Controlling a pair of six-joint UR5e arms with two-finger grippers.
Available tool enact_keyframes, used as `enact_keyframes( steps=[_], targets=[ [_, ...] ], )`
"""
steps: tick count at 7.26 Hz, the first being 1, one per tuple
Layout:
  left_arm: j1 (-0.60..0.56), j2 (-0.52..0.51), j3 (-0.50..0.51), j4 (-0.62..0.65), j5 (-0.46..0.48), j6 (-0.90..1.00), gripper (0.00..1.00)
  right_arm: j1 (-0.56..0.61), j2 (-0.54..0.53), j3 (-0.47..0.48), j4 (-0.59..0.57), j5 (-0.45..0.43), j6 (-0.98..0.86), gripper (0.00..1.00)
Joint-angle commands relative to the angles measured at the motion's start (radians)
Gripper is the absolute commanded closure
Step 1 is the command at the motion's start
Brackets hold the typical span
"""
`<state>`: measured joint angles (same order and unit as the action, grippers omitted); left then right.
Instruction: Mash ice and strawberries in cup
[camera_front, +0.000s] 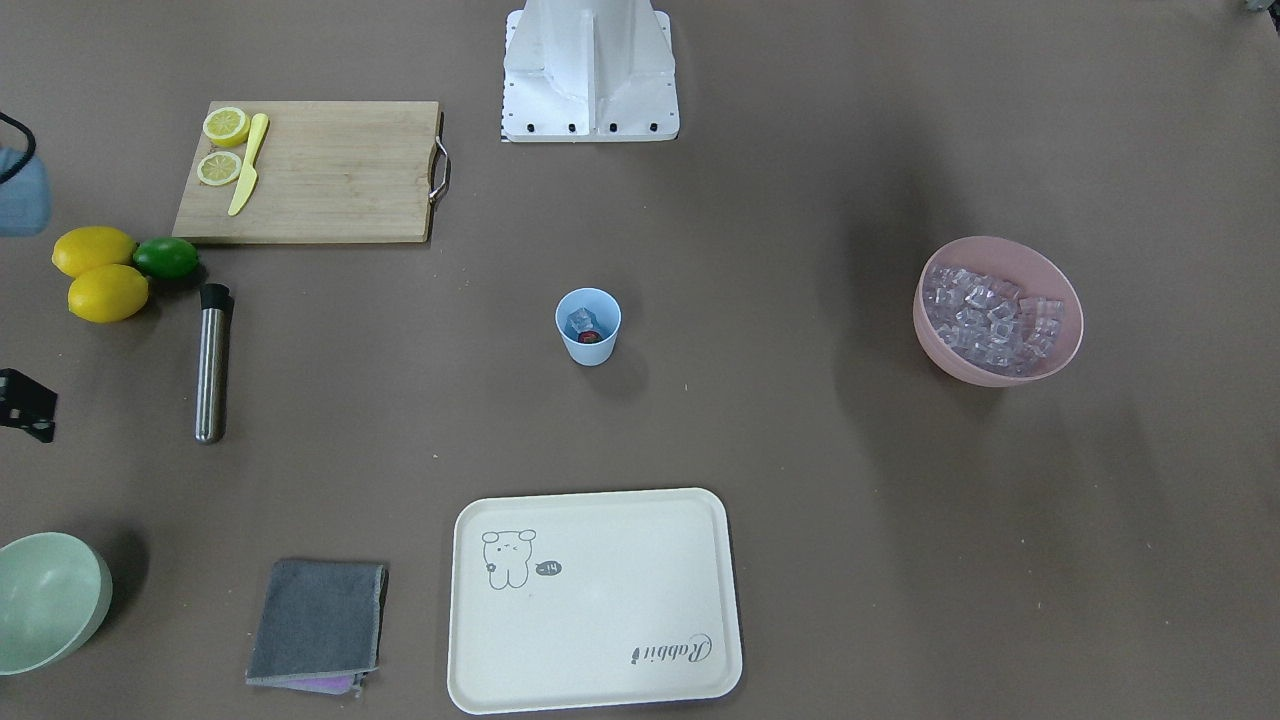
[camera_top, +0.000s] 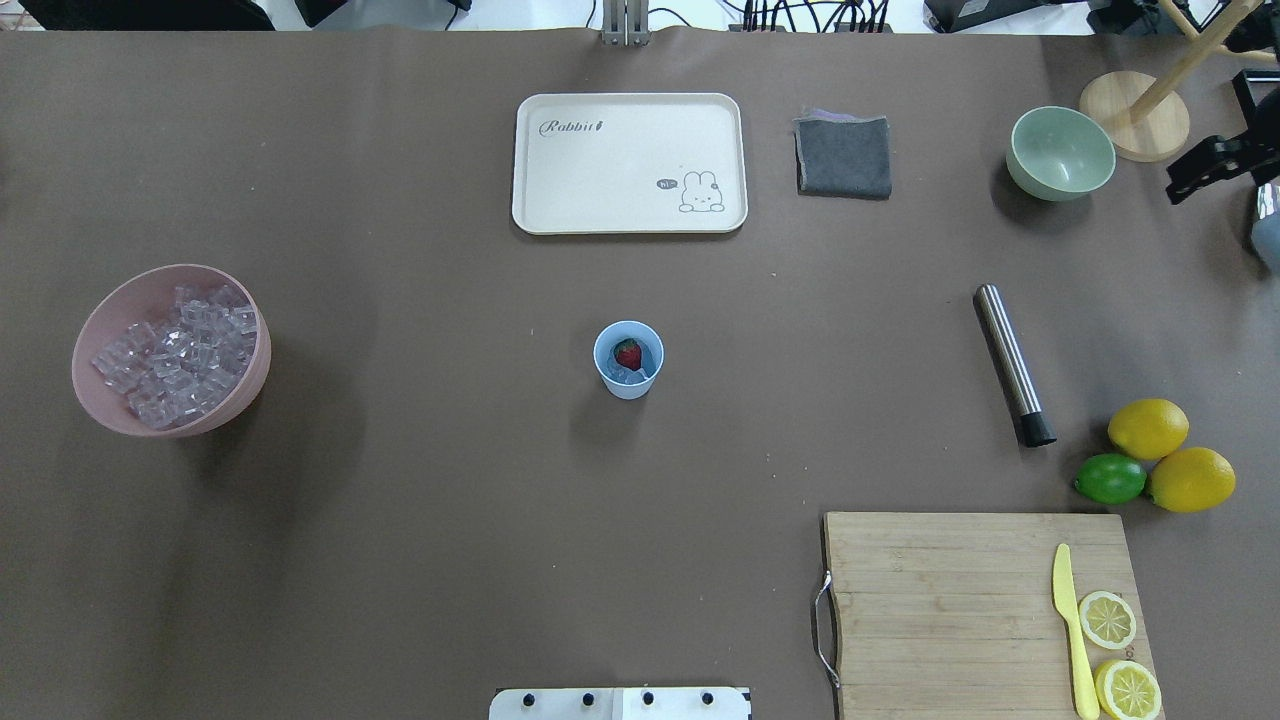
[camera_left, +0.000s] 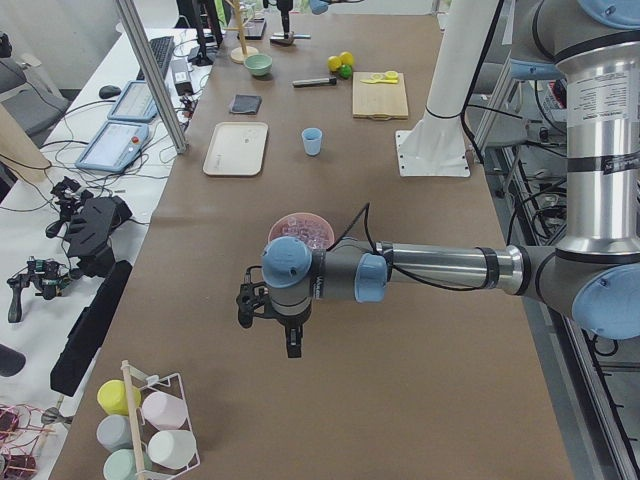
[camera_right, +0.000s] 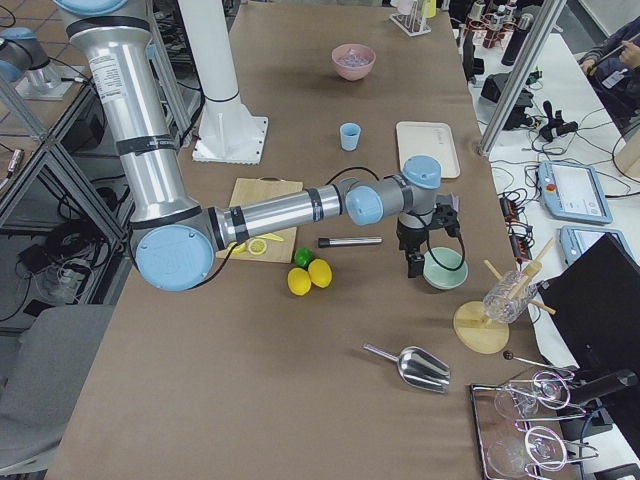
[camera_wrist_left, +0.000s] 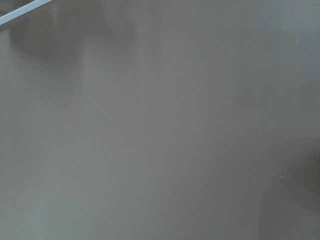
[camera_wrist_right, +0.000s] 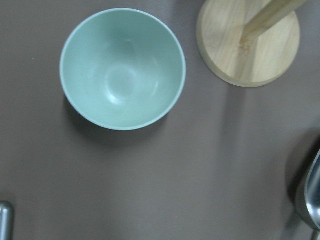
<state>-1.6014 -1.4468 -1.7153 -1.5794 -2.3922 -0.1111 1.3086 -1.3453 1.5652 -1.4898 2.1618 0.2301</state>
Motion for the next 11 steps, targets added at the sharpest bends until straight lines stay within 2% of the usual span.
enact_keyframes(
  steps=[1, 3, 6, 11],
  targets=[
    [-0.025, 0.016, 0.006, -0.002, 0.002, 0.001, 0.02, 0.14, -0.086, -0.016, -0.024, -0.002, -0.163, 0.0],
    [-0.025, 0.029, 0.005, -0.004, 0.001, 0.002, 0.02, 0.205, -0.132, -0.013, -0.145, -0.002, -0.221, 0.0],
    [-0.025, 0.032, 0.005, -0.005, 0.002, 0.004, 0.02, 0.244, -0.17, -0.017, -0.152, 0.027, -0.21, 0.0],
    [-0.026, 0.049, -0.009, -0.008, 0.001, 0.008, 0.02, 0.242, -0.198, 0.052, -0.142, 0.018, -0.221, 0.0]
  ],
)
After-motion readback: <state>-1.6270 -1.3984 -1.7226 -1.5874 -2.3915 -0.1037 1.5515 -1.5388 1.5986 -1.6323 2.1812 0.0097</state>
